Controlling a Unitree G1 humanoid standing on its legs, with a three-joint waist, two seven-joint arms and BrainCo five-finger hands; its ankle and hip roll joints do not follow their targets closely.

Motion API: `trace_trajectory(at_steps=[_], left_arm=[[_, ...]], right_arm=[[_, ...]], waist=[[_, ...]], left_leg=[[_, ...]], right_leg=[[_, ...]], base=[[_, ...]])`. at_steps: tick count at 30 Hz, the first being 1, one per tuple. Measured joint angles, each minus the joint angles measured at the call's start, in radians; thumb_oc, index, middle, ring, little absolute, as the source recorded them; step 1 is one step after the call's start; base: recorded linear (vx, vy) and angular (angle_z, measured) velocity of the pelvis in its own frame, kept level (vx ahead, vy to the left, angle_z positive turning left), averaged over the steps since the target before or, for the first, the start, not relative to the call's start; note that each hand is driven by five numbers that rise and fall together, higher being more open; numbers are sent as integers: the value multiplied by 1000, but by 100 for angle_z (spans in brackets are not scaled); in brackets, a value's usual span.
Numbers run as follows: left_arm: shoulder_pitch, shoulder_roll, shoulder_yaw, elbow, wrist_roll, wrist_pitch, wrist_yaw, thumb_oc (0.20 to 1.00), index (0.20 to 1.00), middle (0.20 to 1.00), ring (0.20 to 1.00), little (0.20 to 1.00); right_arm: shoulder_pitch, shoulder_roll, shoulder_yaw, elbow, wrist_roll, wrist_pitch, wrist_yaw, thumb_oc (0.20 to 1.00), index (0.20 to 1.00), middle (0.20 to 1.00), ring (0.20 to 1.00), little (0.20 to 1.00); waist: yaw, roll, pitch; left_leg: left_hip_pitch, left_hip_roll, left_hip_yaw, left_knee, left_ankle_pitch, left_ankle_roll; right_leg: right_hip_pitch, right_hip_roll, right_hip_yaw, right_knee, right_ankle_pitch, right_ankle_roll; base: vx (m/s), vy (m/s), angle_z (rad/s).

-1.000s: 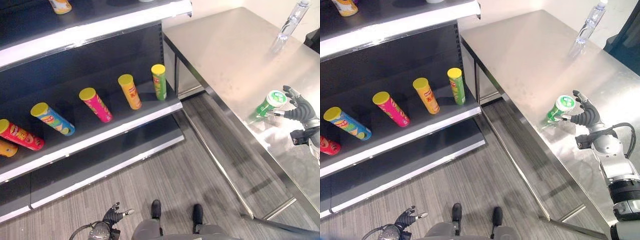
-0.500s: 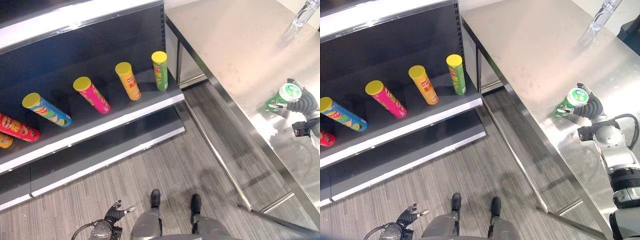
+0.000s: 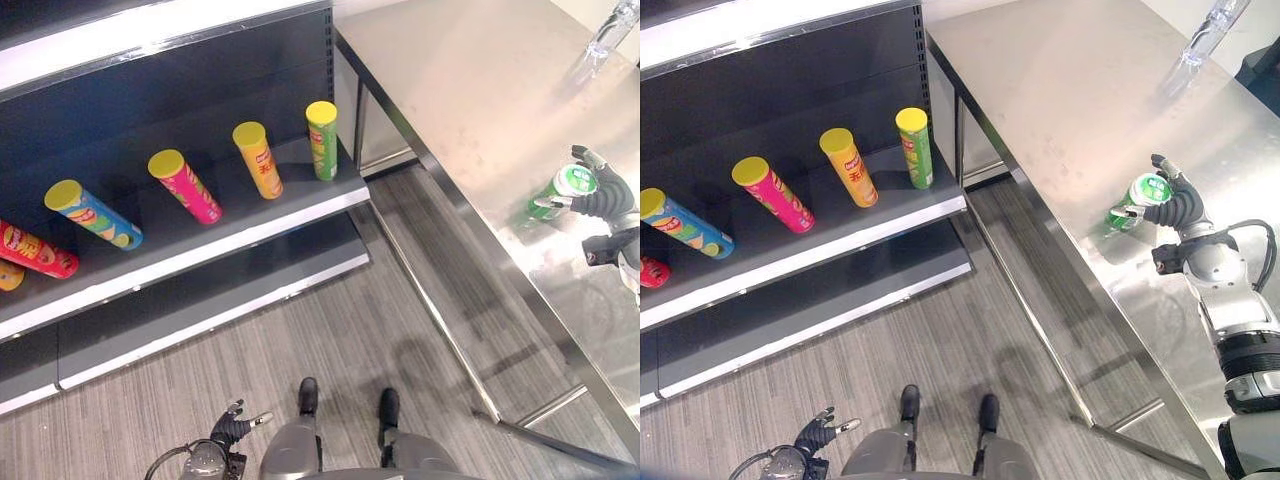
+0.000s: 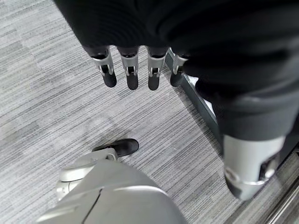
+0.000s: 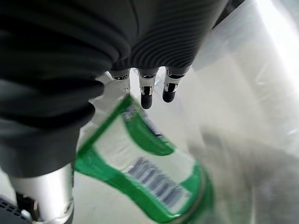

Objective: Put the goods on the table back onto the shelves and tidy them up.

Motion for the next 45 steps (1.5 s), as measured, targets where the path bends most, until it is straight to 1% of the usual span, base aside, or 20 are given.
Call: trace_trajectory(at_steps=[4, 6, 10, 13, 18, 19, 20, 32, 35, 36, 37, 38, 39, 40, 41, 43, 44, 45], left_arm=[[0, -1, 0, -1, 0, 0, 0, 1000, 1000, 1000, 1000, 1000], [0, -1, 0, -1, 0, 0, 0, 1000, 1000, 1000, 1000, 1000], [-1, -2, 0, 0, 0, 0, 0, 1000, 1000, 1000, 1000, 1000], [-1, -2, 0, 0, 0, 0, 0, 1000, 1000, 1000, 1000, 1000], [-2, -2, 0, 3, 0, 0, 0, 1000, 1000, 1000, 1000, 1000], [-2, -2, 0, 3, 0, 0, 0, 1000, 1000, 1000, 1000, 1000], [-2, -2, 0, 3, 0, 0, 0, 1000, 1000, 1000, 1000, 1000], [-6, -2, 1, 1, 0, 0, 1, 1000, 1000, 1000, 1000, 1000], [-6, -1, 8, 2, 0, 0, 2, 1000, 1000, 1000, 1000, 1000], [-6, 0, 13, 2, 0, 1, 6, 1000, 1000, 1000, 1000, 1000], [-6, -1, 23, 0, 0, 1, 7, 1000, 1000, 1000, 1000, 1000], [-6, -3, 46, 0, 0, 2, 13, 1000, 1000, 1000, 1000, 1000], [-6, -2, 49, 2, 0, 5, 15, 1000, 1000, 1000, 1000, 1000], [-6, -4, 56, 0, 1, 8, 17, 1000, 1000, 1000, 1000, 1000], [-5, -10, 87, 0, 1, 8, 20, 1000, 1000, 1000, 1000, 1000], [-3, -6, 88, 5, 1, 13, 22, 1000, 1000, 1000, 1000, 1000], [-5, -7, 89, 4, 2, 13, 22, 1000, 1000, 1000, 1000, 1000], [-7, -10, 90, 3, 5, 11, 22, 1000, 1000, 1000, 1000, 1000]], right_arm=[[-2, 0, 9, 0, -7, 0, 4, 1000, 1000, 1000, 1000, 1000], [-5, -3, 38, 0, -10, -1, 9, 1000, 1000, 1000, 1000, 1000], [-14, -3, 46, 8, -13, -1, 11, 1000, 1000, 1000, 1000, 1000], [-46, -3, 74, 36, -28, -1, 11, 1000, 1000, 1000, 1000, 1000], [-49, -3, 77, 40, -29, 0, 11, 1000, 1000, 1000, 1000, 1000], [-49, -3, 77, 40, -29, 0, 11, 702, 702, 702, 702, 702], [-49, -3, 77, 40, -29, 0, 11, 200, 200, 200, 200, 200], [-60, -3, 78, 38, -50, 3, 5, 200, 200, 200, 200, 200], [-35, -6, 68, -14, -63, 5, 1, 200, 200, 200, 200, 200], [-33, -6, 65, -61, -73, 5, 0, 200, 200, 200, 200, 200], [-12, -6, 38, -105, -82, 10, -1, 200, 200, 200, 200, 200], [33, -6, -15, -200, -97, 1, -3, 200, 200, 200, 200, 200], [36, -7, -24, -225, -101, -1, -3, 200, 200, 200, 200, 200], [61, -7, -61, -280, -114, 5, -4, 200, 200, 200, 200, 200], [128, -6, -156, -410, -131, -7, -17, 200, 200, 200, 200, 200], [119, -9, -172, -447, -138, -44, -35, 200, 200, 200, 200, 200], [118, -13, -185, -461, -142, -42, -41, 200, 200, 200, 200, 200], [125, -13, -229, -521, -147, -41, -46, 200, 200, 200, 200, 200]], waist=[[3, 0, 0], [3, 0, 0], [3, -1, 0], [3, -2, 1], [5, -2, 1], [5, -2, 1], [5, -2, 1], [9, -4, 1], [8, -4, 1], [6, -4, 1], [4, -4, 1], [7, -4, 1], [4, -4, 1], [3, -3, 1], [3, -2, 0], [-1, -5, 0], [-4, -6, -1], [-4, -4, -2]], left_leg=[[1, 0, 0, 0, 0, 0], [1, 1, 1, 0, 0, 0], [2, 1, 0, 0, 0, 0], [4, 1, 1, 0, 0, 0], [5, 2, -2, 0, 0, -1], [5, 2, -2, 0, 0, -1], [5, 2, -2, 0, 0, -1], [7, 8, -16, 0, 4, -6], [12, 10, -17, 0, 5, -7], [13, 13, -17, 0, 6, -9], [15, 14, -17, 0, 6, -10], [18, 15, -18, 0, 7, -10], [22, 16, -18, 0, 6, -10], [25, 16, -19, 0, 6, -11], [29, 15, -19, 0, 6, -11], [38, 15, -19, 0, 6, -11], [42, 15, -19, 0, 5, -12], [43, 15, -19, -1, 2, -17]], right_leg=[[1, 0, 0, 0, 0, 0], [1, 0, 0, 0, 0, 1], [2, 1, -1, 0, 0, 0], [4, 1, -1, 0, 0, 0], [6, 2, -3, 0, 0, 1], [6, 2, -3, 0, 0, 1], [6, 2, -3, 0, 0, 1], [12, 7, -11, 0, 0, 0], [16, 10, -11, 0, 0, 0], [18, 12, -11, 0, 0, 0], [19, 13, -11, 0, 0, 0], [23, 15, -12, 0, 0, 0], [27, 15, -11, 0, 0, 0], [31, 15, -12, 0, -2, 1], [38, 15, -17, 0, -3, 3], [46, 15, -15, 0, -3, 3], [53, 15, -16, 0, -4, 4], [55, 14, -18, 0, -4, 4]], base=[[0, 0, 0], [0, 0, 0], [0, 0, 0], [0, 0, 0], [0, 0, 0], [0, 0, 0], [0, 0, 0], [-2, -5, 1], [0, -24, 0], [6, -42, -1], [11, -63, 0], [19, -45, 0], [20, -62, 1], [13, -28, 6], [1, -40, 6], [5, -57, 1], [13, -96, 3], [15, -88, 5]])
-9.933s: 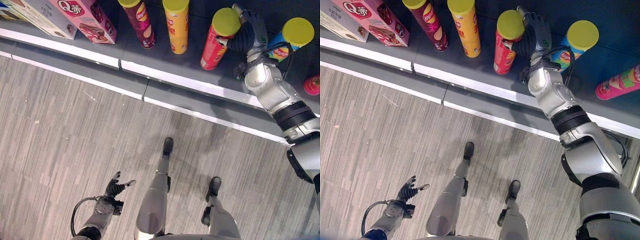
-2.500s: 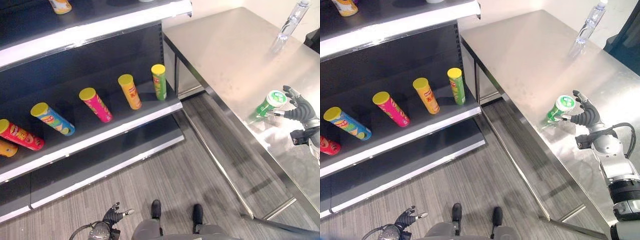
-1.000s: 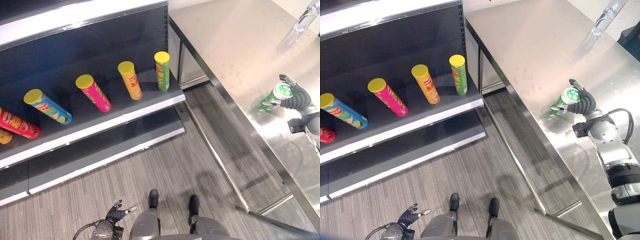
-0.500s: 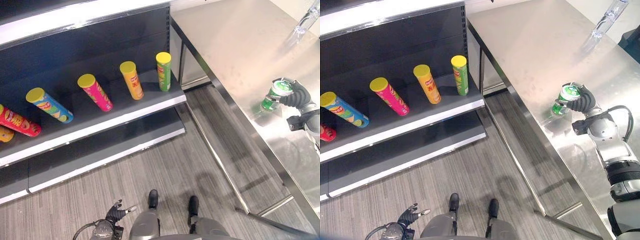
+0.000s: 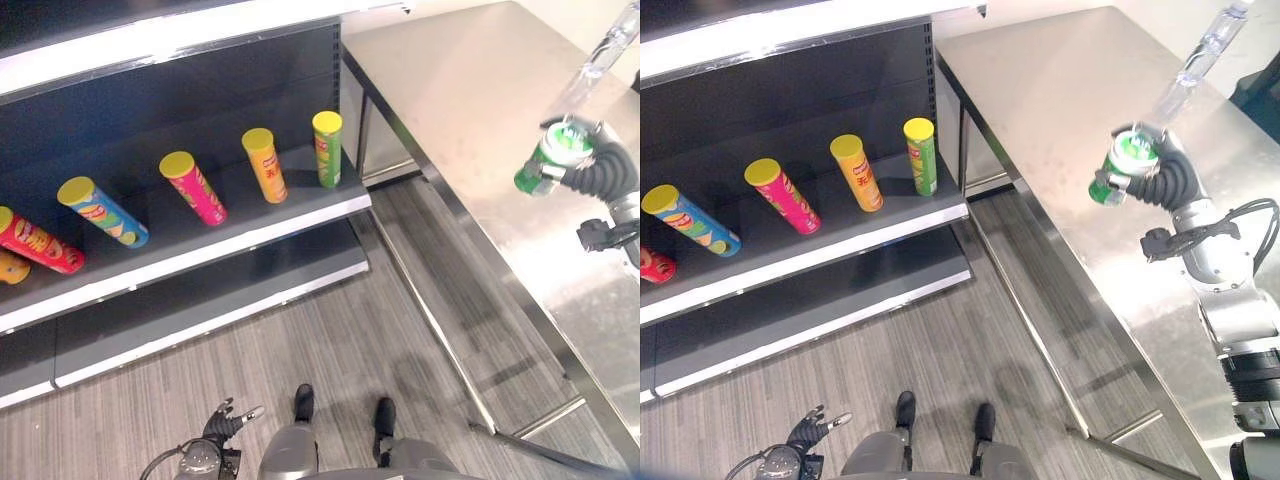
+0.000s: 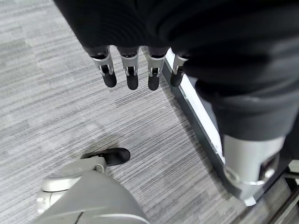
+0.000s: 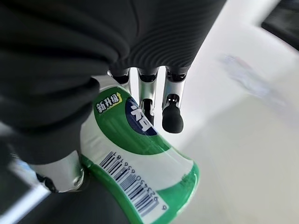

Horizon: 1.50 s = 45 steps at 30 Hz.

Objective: Put the goods on the table back onto the shelves and tidy them up.

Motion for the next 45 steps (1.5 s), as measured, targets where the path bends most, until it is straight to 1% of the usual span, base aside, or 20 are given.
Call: trace_trajectory(at_steps=[3, 8, 10, 12, 13, 16, 17, 19, 21, 22, 23, 26, 30, 34, 38, 39, 40, 41, 42, 45], left_arm=[[1, -9, 0, 10, 3, 2, 0, 1000, 1000, 1000, 1000, 1000], [2, -22, -1, 20, 4, 2, 0, 1000, 1000, 1000, 1000, 1000], [7, -30, 6, 27, 3, 3, 1, 1000, 1000, 1000, 1000, 1000], [8, -29, 13, 29, 2, -1, 0, 1000, 1000, 1000, 1000, 1000], [8, -29, 16, 38, 0, 2, 0, 1000, 1000, 1000, 1000, 1000], [2, -29, 15, 37, 0, -1, -1, 1000, 1000, 1000, 1000, 1000], [1, -24, 8, 42, -1, 0, -1, 1000, 1000, 1000, 1000, 1000], [0, -15, -8, 55, 0, 6, -2, 1000, 1000, 1000, 1000, 1000], [12, -16, -15, 55, 0, 9, -4, 1000, 1000, 1000, 1000, 1000], [23, -16, -15, 55, 0, 11, -4, 1000, 1000, 1000, 1000, 1000], [25, -14, -14, 56, 0, 11, -3, 1000, 1000, 1000, 1000, 1000], [28, 18, -15, 49, 0, 7, -1, 1000, 1000, 1000, 1000, 1000], [-7, 40, -54, 65, 0, -5, -1, 1000, 1000, 1000, 1000, 1000], [-7, 65, -75, 67, -1, -3, -1, 1000, 1000, 1000, 1000, 1000], [-24, 86, -91, 64, -7, -5, -1, 1000, 1000, 1000, 1000, 1000], [-34, 72, -92, 67, -5, -5, 0, 1000, 1000, 1000, 1000, 1000], [-38, 76, -91, 66, -5, -5, 1, 1000, 1000, 1000, 1000, 1000], [-39, 78, -93, 59, -5, -7, -6, 1000, 1000, 1000, 1000, 1000], [-31, 58, -99, 57, -6, -10, -7, 1000, 1000, 1000, 1000, 1000], [5, 23, -130, 50, -7, -18, -12, 1000, 1000, 1000, 1000, 1000]], right_arm=[[-6, 0, -48, -134, 1, -35, -10, 200, 200, 200, 200, 200], [-76, 10, -16, -212, 6, -80, -11, 200, 200, 200, 200, 200], [-198, -11, 105, -197, 9, -85, -13, 200, 200, 200, 200, 200], [-247, -18, 139, -186, 10, -98, -6, 200, 200, 200, 200, 200], [-354, -21, 232, -135, 18, -94, -10, 200, 200, 200, 200, 200], [-473, -41, 316, -32, 20, -105, -14, 200, 200, 200, 200, 200], [-492, -67, 325, 1, 21, -105, -18, 200, 200, 200, 200, 200], [-507, -96, 346, 18, 20, -94, -32, 200, 200, 200, 200, 200], [-517, -91, 348, 28, 18, -89, -34, 200, 200, 200, 200, 200], [-537, -96, 362, 54, 18, -87, -40, 200, 200, 200, 200, 200], [-542, -95, 366, 79, 18, -88, -45, 200, 200, 200, 200, 200], [-570, -74, 400, 198, 19, -70, -53, 200, 200, 200, 200, 200], [-660, -76, 469, 431, 23, -40, -59, 200, 200, 200, 200, 200], [-714, -70, 538, 540, 41, -21, -64, 200, 200, 200, 200, 200], [-794, -69, 589, 629, 42, -21, -63, 200, 200, 200, 200, 200], [-811, -69, 605, 686, 48, -33, -68, 200, 200, 200, 200, 200], [-810, -69, 621, 712, 52, -28, -67, 200, 200, 200, 200, 200], [-810, -74, 623, 744, 51, 2, -56, 200, 200, 200, 200, 200], [-813, -89, 624, 762, 58, 20, -54, 200, 200, 200, 200, 200], [-863, -106, 641, 766, 81, 15, -56, 200, 200, 200, 200, 200]], waist=[[-1, 6, -3], [5, 15, -35], [21, 21, -55], [51, 19, -67], [53, 17, -73], [76, 15, -74], [98, 13, -77], [87, -11, -79], [97, -11, -79], [87, 4, -88], [91, 13, -94], [95, -11, -110], [103, -6, -119], [107, -6, -118], [114, -6, -115], [117, 31, -96], [104, 40, -92], [91, 30, -91], [64, 35, -96], [55, 59, -112]], left_leg=[[13, 0, -2, -1, 0, -1], [15, 0, -23, -6, -8, -7], [18, 3, -29, -6, -6, -10], [16, 3, -45, -1, 8, -9], [17, 3, -59, 2, 14, -13], [10, 12, -108, -3, 15, -38], [-10, 27, -86, -5, -3, -30], [-36, 62, 68, 28, -33, -35], [-38, 72, 103, 55, -33, -36], [-34, 82, 112, 70, -31, -37], [-37, 82, 114, 67, 0, -37], [-26, 18, 104, 34, 28, 6], [-17, -62, 52, 19, 17, 45], [-7, -91, 11, 17, 25, 68], [-6, -83, -29, 5, 30, 80], [-8, -22, -46, 1, 29, 86], [-8, -1, -64, 2, 34, 78], [-6, -5, -88, 2, 40, 66], [-1, -10, -116, -1, 38, 45], [-3, 9, -109, -4, 34, 10]], right_leg=[[17, 0, -4, 0, 2, -3], [33, 3, -21, 0, -5, -8], [39, 11, -26, 0, -4, -10], [46, 19, -43, 0, -8, -14], [52, 22, -48, 0, -11, -14], [73, 28, -101, 0, -23, -21], [77, 29, -143, 0, -27, -25], [81, 2, -222, 1, -35, -59], [97, -16, -251, 1, -37, -58], [109, -21, -268, 4, -45, -41], [114, -25, -283, 8, -47, -31], [104, -90, -253, 47, -66, 12], [100, -170, -227, 137, -99, 56], [92, -199, -172, 192, -120, 66], [93, -171, -66, 176, -148, 102], [20, -63, 55, 238, -204, 75], [15, -10, 102, 183, -199, 74], [15, 7, 97, 112, -145, 67], [70, 9, 65, 65, -94, 12], [102, 30, 36, -1, -50, -22]], base=[[0, -72, 5], [-22, -90, 12], [-24, -96, 9], [-34, -75, 20], [-38, -3, 31], [-26, 45, 62], [9, 93, 90], [32, 125, 102], [41, 139, 58], [29, 182, 51], [29, 183, 51], [64, 236, 36], [88, 163, 47], [72, 0, 35], [143, -5, 15], [125, -7, 18], [124, -34, 40], [135, -73, 91], [201, -111, 70], [92, -74, 24]])
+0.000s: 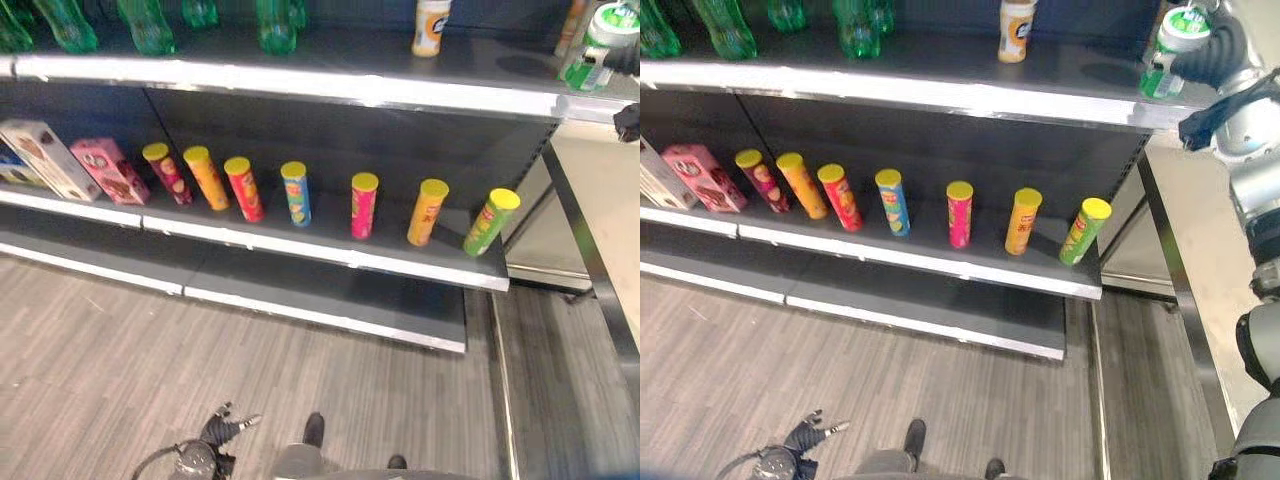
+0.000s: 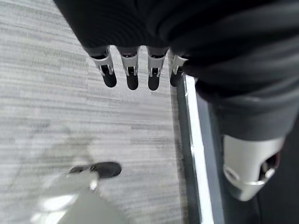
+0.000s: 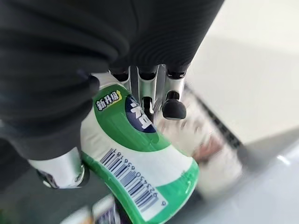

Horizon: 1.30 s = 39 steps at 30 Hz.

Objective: Put the goods on the table back onto the shelves and tidy them up.

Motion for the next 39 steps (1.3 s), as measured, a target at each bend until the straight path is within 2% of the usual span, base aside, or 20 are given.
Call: trace_trajectory(at_steps=[1, 4, 10, 15, 27, 32, 39], left_arm=[[13, -7, -1, 0, -2, 0, -2, 1000, 1000, 1000, 1000, 1000], [24, -15, 0, 1, -3, 0, -4, 1000, 1000, 1000, 1000, 1000], [9, -13, 0, 1, -3, -1, -3, 1000, 1000, 1000, 1000, 1000], [16, -12, 1, 6, -3, 0, 4, 1000, 1000, 1000, 1000, 1000], [34, -15, 0, 4, -3, 0, 10, 1000, 1000, 1000, 1000, 1000], [34, -15, -1, 3, -30, -1, 11, 1000, 1000, 1000, 1000, 1000], [52, -17, -1, 16, -33, -2, 12, 1000, 1000, 1000, 1000, 1000]], right_arm=[[0, -11, 11, 5, 0, 6, 2, 200, 200, 200, 200, 200], [-1, -15, 19, 5, 1, 6, 3, 200, 200, 200, 200, 200], [-1, -2, 17, 9, 1, 5, 6, 200, 200, 200, 200, 200], [-1, 1, 16, -23, 1, -1, 6, 200, 200, 200, 200, 200], [-1, 33, 18, -121, 1, -16, 6, 200, 200, 200, 200, 200], [-1, 48, 19, -47, 1, -16, 13, 200, 200, 200, 200, 200], [-4, 75, 25, 107, 1, -10, 16, 200, 200, 200, 200, 200]], waist=[[-4, 1, -2], [-3, 0, -5], [7, -37, -11], [11, -46, -17], [13, -61, -32], [24, -63, -41], [62, -49, -48]], left_leg=[[0, 6, 1, 5, 10, -13], [-2, 11, 2, 5, 20, -18], [-3, 1, -8, 5, 20, -19], [-4, -4, -7, 4, 12, -30], [-4, -2, -5, 5, 17, -23], [-26, -4, -31, 4, 20, -27], [-54, -9, -69, 4, 22, -41]], right_leg=[[3, 7, -8, 0, -3, -1], [3, 14, -10, 0, -6, 0], [10, 10, -26, 0, -15, 10], [12, 5, -28, 0, -23, 20], [10, 7, -29, 0, -15, 9], [1, 9, -53, 0, -16, 8], [-6, 15, -88, 0, -21, 6]], base=[[18, -27, 19], [60, -65, 5], [39, -37, 9], [28, -24, 3], [13, -21, -1], [18, -48, 14], [24, -31, 19]])
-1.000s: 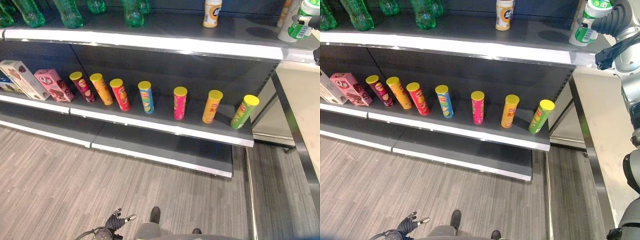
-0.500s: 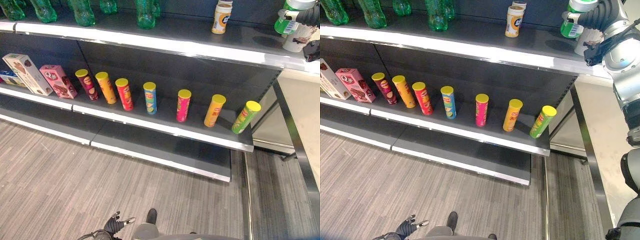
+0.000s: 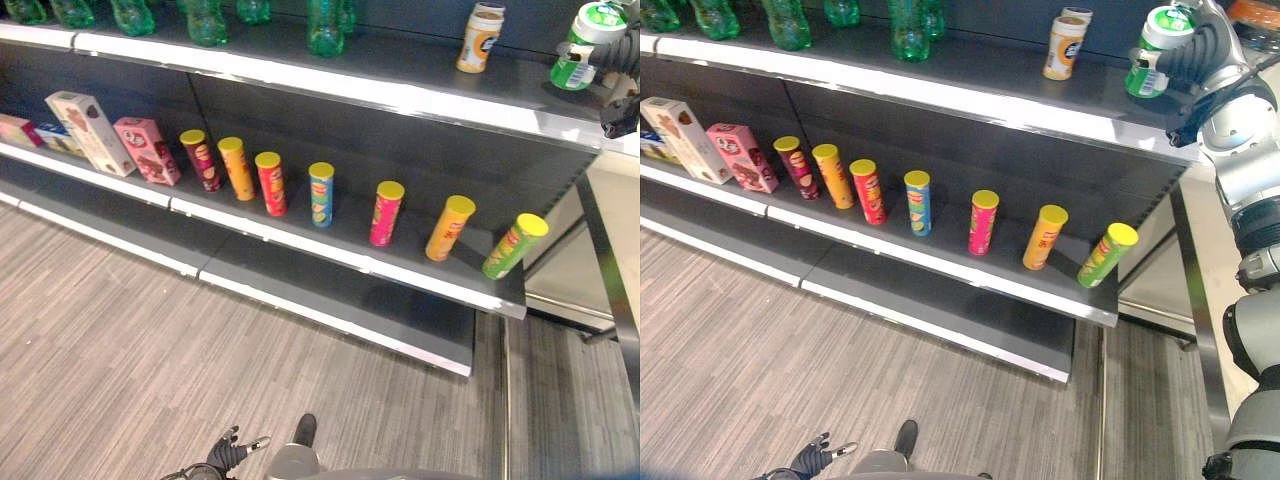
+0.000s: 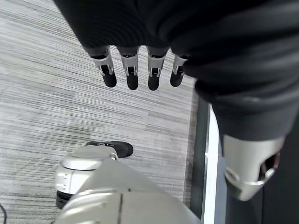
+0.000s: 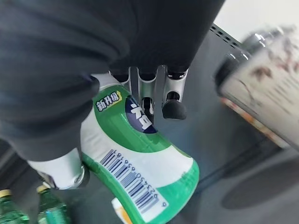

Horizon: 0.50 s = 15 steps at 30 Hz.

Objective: Put the goods on the table back onto the shelves and tidy them up.

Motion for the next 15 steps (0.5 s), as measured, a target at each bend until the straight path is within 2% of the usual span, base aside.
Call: trace_trajectory(at_steps=[11, 15], left_arm=[[0, 0, -1, 8, -36, 0, 2, 1000, 1000, 1000, 1000, 1000], [0, -3, -2, 8, -36, 0, 4, 1000, 1000, 1000, 1000, 1000]], right_arm=[[-1, 15, 2, 124, 0, 34, 0, 200, 200, 200, 200, 200], [-10, 18, 2, 157, 0, 35, -3, 200, 200, 200, 200, 200]], waist=[[30, 3, -1], [37, 3, -1]], left_leg=[[-28, -16, -62, 0, 18, 1], [-33, -18, -70, 0, 19, 0]], right_leg=[[2, 0, -70, 0, -17, -6], [2, 1, -77, 0, -19, -6]], base=[[12, -19, 18], [9, -7, 9]])
